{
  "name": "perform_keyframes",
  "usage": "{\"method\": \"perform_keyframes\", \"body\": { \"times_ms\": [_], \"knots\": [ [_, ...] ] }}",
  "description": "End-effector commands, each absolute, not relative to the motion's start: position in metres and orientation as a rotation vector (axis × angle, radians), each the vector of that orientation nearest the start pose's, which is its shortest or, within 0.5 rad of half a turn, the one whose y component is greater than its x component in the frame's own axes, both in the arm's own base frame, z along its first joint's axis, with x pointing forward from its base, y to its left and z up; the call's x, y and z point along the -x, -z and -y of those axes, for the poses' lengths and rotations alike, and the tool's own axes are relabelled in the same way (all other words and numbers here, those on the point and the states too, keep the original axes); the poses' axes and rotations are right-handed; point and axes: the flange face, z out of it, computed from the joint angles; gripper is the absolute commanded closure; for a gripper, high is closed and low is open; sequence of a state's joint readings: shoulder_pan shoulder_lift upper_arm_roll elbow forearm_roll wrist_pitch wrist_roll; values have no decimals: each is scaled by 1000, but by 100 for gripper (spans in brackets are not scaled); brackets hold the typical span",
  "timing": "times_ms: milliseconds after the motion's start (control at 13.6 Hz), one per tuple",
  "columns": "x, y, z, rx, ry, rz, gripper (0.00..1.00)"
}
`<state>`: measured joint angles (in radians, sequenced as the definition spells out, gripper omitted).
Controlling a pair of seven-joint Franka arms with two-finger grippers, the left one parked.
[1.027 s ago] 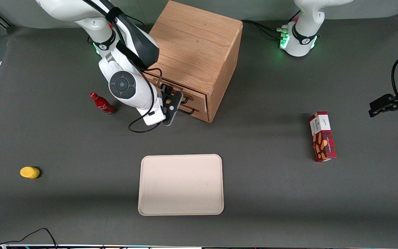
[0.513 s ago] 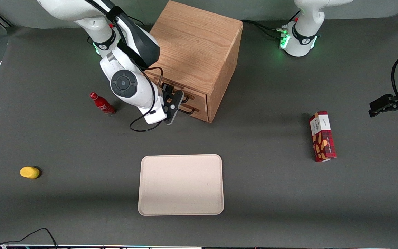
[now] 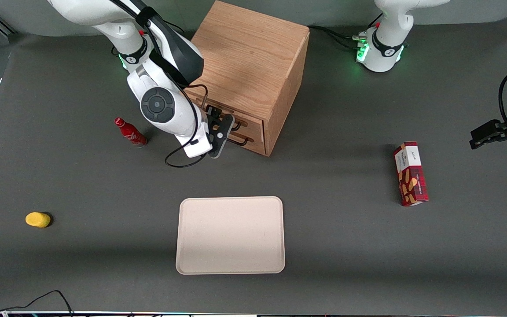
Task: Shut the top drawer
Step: 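Press the drawer front with the right gripper until flush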
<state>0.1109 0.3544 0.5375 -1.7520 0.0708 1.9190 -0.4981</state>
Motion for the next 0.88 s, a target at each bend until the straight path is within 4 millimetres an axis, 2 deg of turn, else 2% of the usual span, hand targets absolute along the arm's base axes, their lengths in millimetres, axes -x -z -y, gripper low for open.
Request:
{"method": "perform_keyframes", "body": {
  "times_ms": [0, 220, 513, 660, 807],
  "knots": [
    [-502, -404, -364, 2473, -253, 1490, 0],
    [-506, -417, -361, 2464, -265, 1478, 0],
    [-524, -443, -345, 2464, -250, 1431, 0],
    [-532, -466, -328, 2481, -222, 1363, 0],
    [-544, -492, -291, 2539, -173, 1255, 0]
  ]
}}
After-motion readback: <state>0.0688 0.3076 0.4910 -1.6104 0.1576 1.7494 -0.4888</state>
